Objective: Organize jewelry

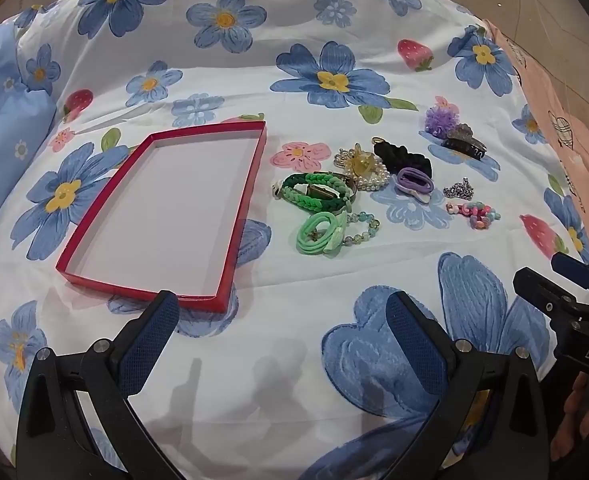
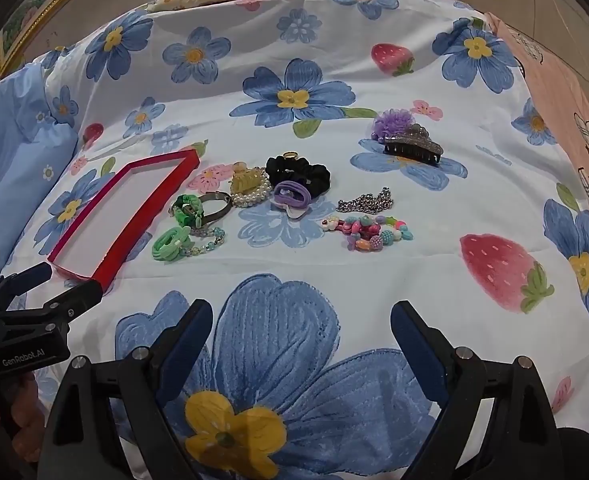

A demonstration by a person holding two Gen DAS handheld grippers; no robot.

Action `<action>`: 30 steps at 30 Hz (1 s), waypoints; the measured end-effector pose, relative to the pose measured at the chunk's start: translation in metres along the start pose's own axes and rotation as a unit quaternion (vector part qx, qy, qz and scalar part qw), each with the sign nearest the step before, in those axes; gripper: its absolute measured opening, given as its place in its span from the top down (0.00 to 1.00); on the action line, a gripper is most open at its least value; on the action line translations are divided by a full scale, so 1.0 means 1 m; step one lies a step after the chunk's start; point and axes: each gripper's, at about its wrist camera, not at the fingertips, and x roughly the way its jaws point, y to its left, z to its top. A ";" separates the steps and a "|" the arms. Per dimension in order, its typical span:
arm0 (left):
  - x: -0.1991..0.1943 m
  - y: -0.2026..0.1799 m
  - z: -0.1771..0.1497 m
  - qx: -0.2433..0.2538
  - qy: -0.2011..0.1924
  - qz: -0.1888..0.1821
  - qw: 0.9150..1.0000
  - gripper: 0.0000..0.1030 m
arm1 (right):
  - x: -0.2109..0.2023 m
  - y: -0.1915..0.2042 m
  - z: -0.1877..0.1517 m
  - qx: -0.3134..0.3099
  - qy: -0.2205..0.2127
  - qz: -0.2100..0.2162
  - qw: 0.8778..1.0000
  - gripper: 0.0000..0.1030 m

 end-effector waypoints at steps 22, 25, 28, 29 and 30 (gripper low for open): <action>0.000 0.000 -0.001 0.000 -0.001 0.000 1.000 0.00 | -0.002 0.000 0.002 0.000 0.000 0.002 1.000 0.10; 0.000 0.000 -0.001 0.000 -0.001 0.000 1.000 0.00 | -0.001 0.000 0.002 0.001 -0.002 0.003 1.000 0.10; 0.000 -0.001 0.001 0.000 -0.001 -0.002 1.000 0.00 | -0.001 0.000 0.002 0.000 -0.002 0.003 1.000 0.10; 0.000 -0.001 0.002 0.002 -0.001 -0.003 1.000 0.00 | -0.001 0.000 0.002 0.001 -0.002 0.004 1.000 0.10; 0.001 -0.001 0.004 0.003 -0.001 -0.005 1.000 0.00 | -0.001 0.000 0.002 0.001 -0.001 0.004 1.000 0.10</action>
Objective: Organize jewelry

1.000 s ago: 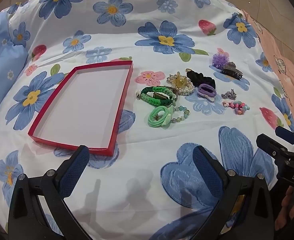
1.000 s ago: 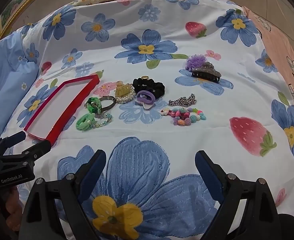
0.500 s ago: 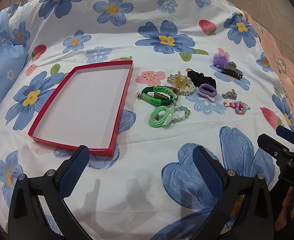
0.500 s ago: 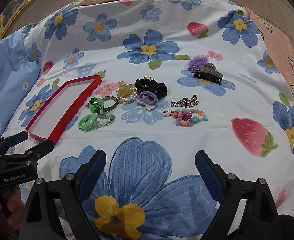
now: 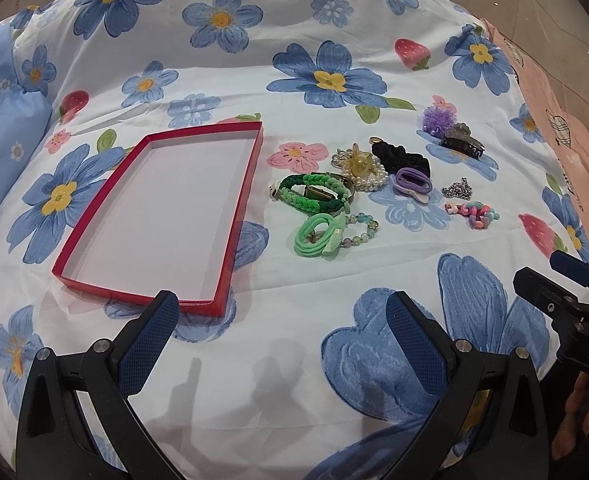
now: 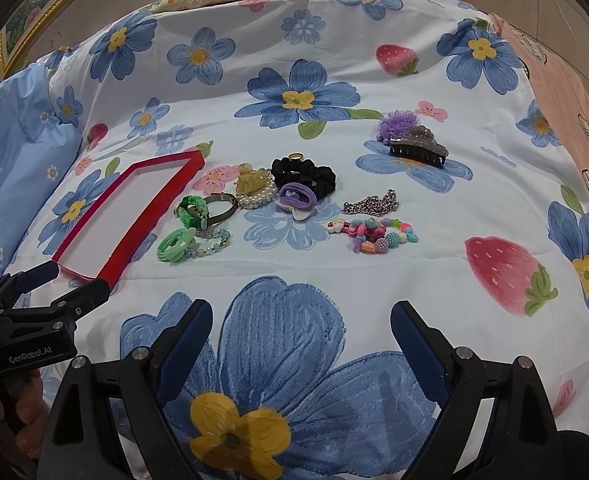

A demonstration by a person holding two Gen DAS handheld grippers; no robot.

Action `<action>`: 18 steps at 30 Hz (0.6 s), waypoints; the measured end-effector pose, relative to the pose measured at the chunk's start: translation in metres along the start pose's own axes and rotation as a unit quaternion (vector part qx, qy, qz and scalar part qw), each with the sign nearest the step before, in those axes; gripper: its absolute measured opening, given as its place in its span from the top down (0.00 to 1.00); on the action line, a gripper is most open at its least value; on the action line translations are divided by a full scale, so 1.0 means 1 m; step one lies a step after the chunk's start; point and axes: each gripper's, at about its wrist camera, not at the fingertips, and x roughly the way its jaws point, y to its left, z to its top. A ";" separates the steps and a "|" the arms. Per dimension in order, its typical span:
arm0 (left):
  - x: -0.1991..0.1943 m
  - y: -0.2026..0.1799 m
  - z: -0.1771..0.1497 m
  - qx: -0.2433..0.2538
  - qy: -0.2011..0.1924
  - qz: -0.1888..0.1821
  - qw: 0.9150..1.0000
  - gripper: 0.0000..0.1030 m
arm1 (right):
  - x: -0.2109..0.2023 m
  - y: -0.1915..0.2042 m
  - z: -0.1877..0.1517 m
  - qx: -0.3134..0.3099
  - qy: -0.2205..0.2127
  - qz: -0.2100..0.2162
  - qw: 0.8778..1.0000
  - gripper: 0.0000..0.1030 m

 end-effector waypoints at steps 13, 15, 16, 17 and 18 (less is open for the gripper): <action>0.018 -0.010 0.012 0.027 0.004 -0.045 0.999 0.05 | 0.010 -0.023 0.006 0.014 0.024 -0.003 1.000 0.12; 0.024 -0.014 0.016 0.032 0.010 -0.053 0.998 0.09 | 0.014 -0.030 0.010 0.020 0.033 -0.002 0.999 0.12; 0.027 -0.015 0.017 0.034 0.012 -0.056 0.998 0.14 | 0.016 -0.032 0.011 0.024 0.031 0.000 0.999 0.12; 0.032 -0.017 0.020 0.038 0.016 -0.061 0.997 0.16 | 0.018 -0.035 0.013 0.027 0.031 0.002 0.999 0.12; 0.035 -0.018 0.022 0.039 0.019 -0.064 0.997 0.17 | 0.022 -0.040 0.016 0.032 0.032 0.003 0.999 0.12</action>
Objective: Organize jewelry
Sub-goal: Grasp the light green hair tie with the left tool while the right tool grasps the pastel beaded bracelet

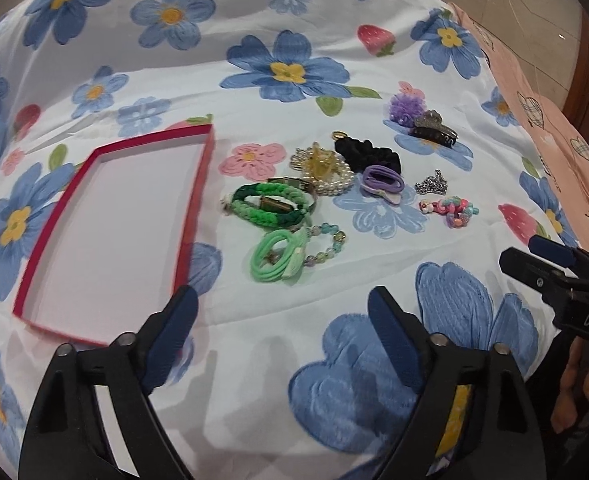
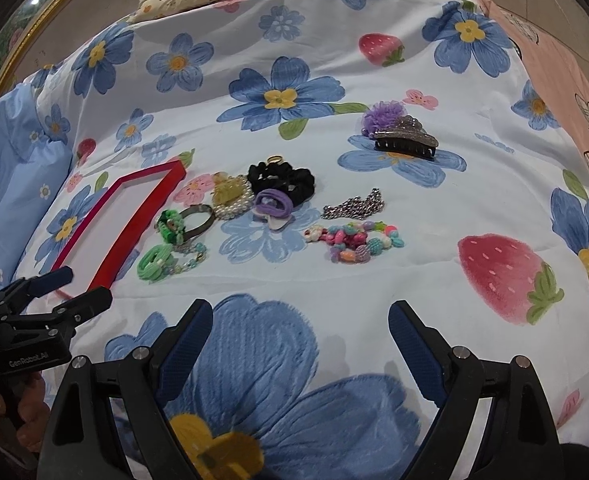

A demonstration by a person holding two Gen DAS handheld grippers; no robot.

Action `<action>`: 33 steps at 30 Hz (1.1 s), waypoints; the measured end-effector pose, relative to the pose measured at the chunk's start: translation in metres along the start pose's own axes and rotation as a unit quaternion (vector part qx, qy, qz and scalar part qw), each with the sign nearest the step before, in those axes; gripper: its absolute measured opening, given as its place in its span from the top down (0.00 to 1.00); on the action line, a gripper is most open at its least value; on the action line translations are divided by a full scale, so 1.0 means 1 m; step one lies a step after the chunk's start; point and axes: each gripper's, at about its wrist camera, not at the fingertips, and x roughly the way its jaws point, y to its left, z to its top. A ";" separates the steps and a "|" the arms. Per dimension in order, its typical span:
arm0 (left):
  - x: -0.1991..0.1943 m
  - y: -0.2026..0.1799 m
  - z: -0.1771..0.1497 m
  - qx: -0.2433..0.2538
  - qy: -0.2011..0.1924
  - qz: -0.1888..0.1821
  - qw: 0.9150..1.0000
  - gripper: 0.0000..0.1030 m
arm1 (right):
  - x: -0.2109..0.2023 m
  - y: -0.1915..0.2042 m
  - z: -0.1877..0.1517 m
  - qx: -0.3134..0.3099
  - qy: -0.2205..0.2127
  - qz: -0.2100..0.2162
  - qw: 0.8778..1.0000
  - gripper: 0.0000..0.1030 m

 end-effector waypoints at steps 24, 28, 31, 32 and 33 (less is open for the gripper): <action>0.080 0.014 0.016 -0.002 0.073 -0.030 0.997 0.57 | 0.092 -0.035 0.026 0.032 0.039 -0.017 0.999 0.69; 0.078 0.018 0.016 -0.012 0.071 -0.042 0.996 0.70 | 0.090 -0.043 0.027 0.048 0.035 -0.007 0.998 0.78; 0.074 0.020 0.016 -0.016 0.068 -0.049 0.996 0.78 | 0.082 -0.043 0.026 0.051 0.031 -0.005 0.998 0.79; 0.071 0.021 0.016 -0.018 0.067 -0.051 0.996 0.81 | 0.079 -0.042 0.025 0.051 0.030 -0.004 0.998 0.79; 0.068 0.022 0.016 -0.019 0.066 -0.056 0.996 0.81 | 0.074 -0.041 0.025 0.050 0.028 -0.002 0.998 0.79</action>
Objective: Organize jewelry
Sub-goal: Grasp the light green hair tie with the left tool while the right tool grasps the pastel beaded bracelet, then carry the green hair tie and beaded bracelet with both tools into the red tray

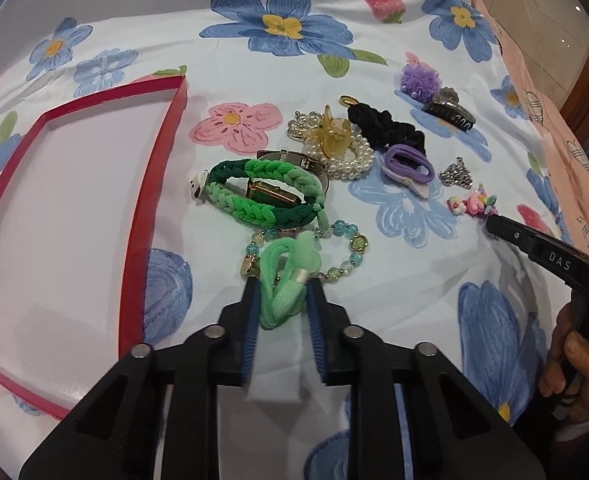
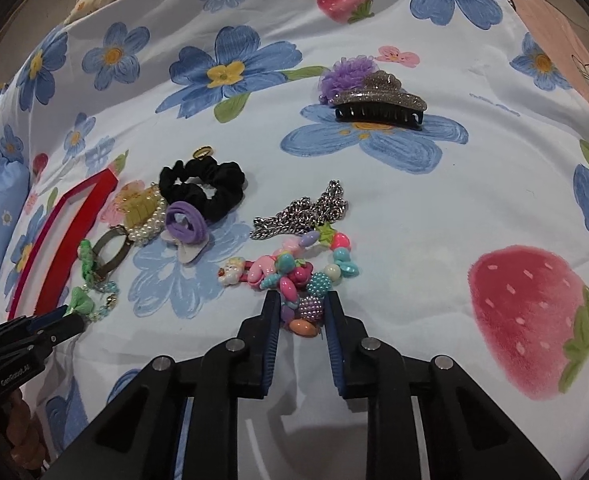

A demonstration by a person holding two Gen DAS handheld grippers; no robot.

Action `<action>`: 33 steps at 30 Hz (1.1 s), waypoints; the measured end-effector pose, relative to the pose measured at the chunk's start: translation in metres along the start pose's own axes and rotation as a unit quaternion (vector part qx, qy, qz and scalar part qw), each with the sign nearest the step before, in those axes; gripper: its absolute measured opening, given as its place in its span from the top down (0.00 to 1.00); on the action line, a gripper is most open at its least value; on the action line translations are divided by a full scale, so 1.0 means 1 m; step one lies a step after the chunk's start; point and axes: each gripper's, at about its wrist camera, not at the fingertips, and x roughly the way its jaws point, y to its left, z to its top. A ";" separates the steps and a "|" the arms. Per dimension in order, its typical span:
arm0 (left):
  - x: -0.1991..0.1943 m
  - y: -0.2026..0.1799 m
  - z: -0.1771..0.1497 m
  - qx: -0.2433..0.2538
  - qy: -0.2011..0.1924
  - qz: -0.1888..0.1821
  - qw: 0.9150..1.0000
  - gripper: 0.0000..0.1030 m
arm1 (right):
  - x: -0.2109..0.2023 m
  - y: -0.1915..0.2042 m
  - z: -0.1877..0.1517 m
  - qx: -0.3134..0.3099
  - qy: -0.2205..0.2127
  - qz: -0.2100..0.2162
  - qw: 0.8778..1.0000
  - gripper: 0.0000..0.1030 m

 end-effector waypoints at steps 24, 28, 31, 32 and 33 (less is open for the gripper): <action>-0.033 0.004 -0.019 -0.007 -0.015 -0.011 1.000 0.81 | -0.032 0.033 -0.035 -0.042 0.018 0.017 0.999 0.79; -0.041 0.004 -0.020 -0.005 -0.024 -0.010 1.000 0.81 | -0.044 0.039 -0.036 -0.050 -0.006 0.018 0.999 0.81; -0.050 0.009 -0.017 -0.011 -0.035 -0.008 0.999 0.82 | -0.057 0.051 -0.030 -0.066 -0.025 0.027 0.997 0.81; -0.053 0.011 -0.015 -0.013 -0.038 -0.007 0.999 0.83 | -0.061 0.058 -0.026 -0.073 -0.031 0.031 0.996 0.81; -0.056 0.014 -0.014 -0.015 -0.042 -0.006 0.999 0.84 | -0.064 0.065 -0.022 -0.077 -0.036 0.039 0.996 0.81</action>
